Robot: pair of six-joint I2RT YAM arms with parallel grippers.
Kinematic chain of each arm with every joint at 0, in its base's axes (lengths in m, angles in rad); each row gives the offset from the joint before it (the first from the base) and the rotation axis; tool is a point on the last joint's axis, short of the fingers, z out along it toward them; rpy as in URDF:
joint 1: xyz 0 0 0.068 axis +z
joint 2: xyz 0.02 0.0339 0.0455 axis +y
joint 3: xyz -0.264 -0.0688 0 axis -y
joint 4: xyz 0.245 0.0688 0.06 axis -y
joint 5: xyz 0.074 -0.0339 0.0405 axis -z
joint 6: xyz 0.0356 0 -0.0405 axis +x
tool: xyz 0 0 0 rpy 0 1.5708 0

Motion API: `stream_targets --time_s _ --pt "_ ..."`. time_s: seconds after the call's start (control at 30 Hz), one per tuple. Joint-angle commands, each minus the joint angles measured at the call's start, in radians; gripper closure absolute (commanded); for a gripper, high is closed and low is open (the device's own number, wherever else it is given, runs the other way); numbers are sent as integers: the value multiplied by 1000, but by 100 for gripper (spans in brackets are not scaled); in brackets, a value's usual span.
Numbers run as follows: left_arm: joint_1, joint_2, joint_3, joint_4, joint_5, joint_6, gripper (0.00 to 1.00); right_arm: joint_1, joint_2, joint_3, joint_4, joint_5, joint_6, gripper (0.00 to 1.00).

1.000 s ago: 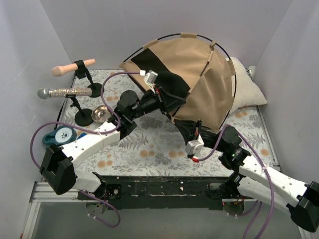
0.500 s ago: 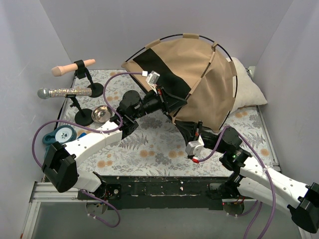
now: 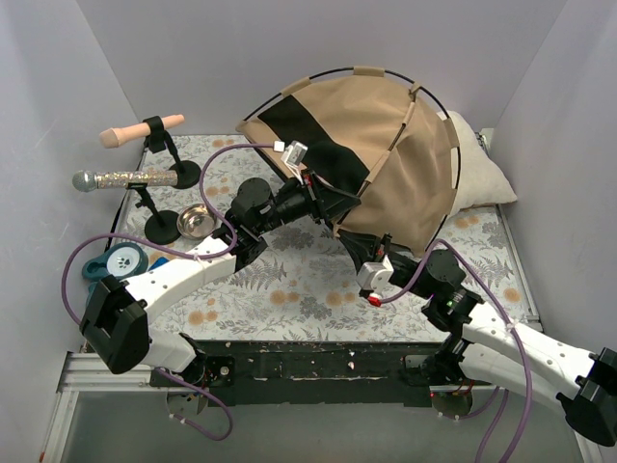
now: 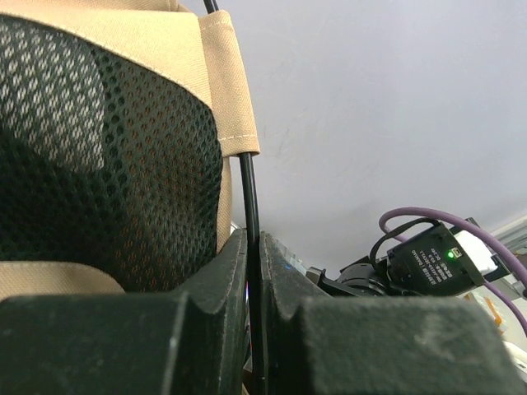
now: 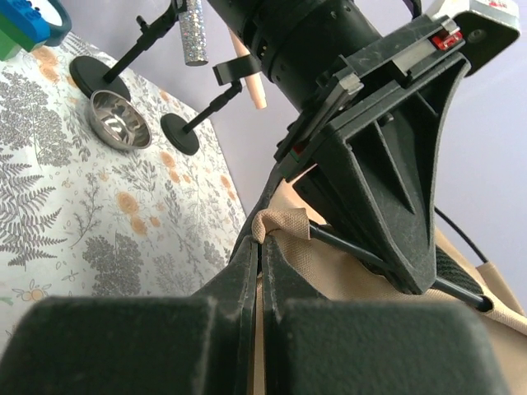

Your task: Set up the pet tent

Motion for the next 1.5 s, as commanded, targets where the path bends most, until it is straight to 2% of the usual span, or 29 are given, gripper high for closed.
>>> stream_targets --time_s 0.0,0.17,0.2,0.27,0.33,0.4,0.53,0.67,0.77,0.9,1.0,1.13,1.2,1.27,1.33,1.47 --pt "-3 -30 -35 -47 -50 -18 100 15 13 25 176 127 79 99" --pt "-3 -32 -41 -80 -90 -50 100 16 0 28 151 145 158 99" --pt "-3 -32 -38 -84 -101 -50 100 16 -10 30 127 139 171 93" --pt "-3 -32 -35 -84 -106 -35 100 16 -27 41 73 142 205 91" --pt "-3 -35 -38 -87 -104 -28 100 16 -41 63 3 165 242 83" --pt "2 -37 -41 -98 -98 -28 100 16 -53 93 -95 177 250 71" --pt "10 -32 -44 -100 -83 -24 100 16 -88 142 -253 176 233 59" --pt "19 -24 -35 -97 -61 -24 100 16 -127 180 -413 145 173 43" --pt "20 -24 -34 -95 -44 -27 100 16 -136 186 -465 154 86 44" --pt "19 -26 -38 -92 -21 -33 100 12 -115 166 -387 254 44 53" --pt "20 -34 -41 -98 -21 -19 100 -13 -78 194 -353 363 139 52" --pt "19 -40 -43 -109 -24 -12 100 -89 -53 263 -404 377 302 42" --pt "20 -38 -41 -107 -27 -13 100 -146 -47 306 -476 310 378 35" --pt "20 -37 -40 -104 -26 -18 100 -187 -47 327 -548 180 394 30" --pt "19 -32 -35 -100 -24 -22 100 -205 -67 305 -559 80 348 30" --pt "20 -27 -32 -96 -11 -31 100 -205 -82 222 -469 -35 225 39"
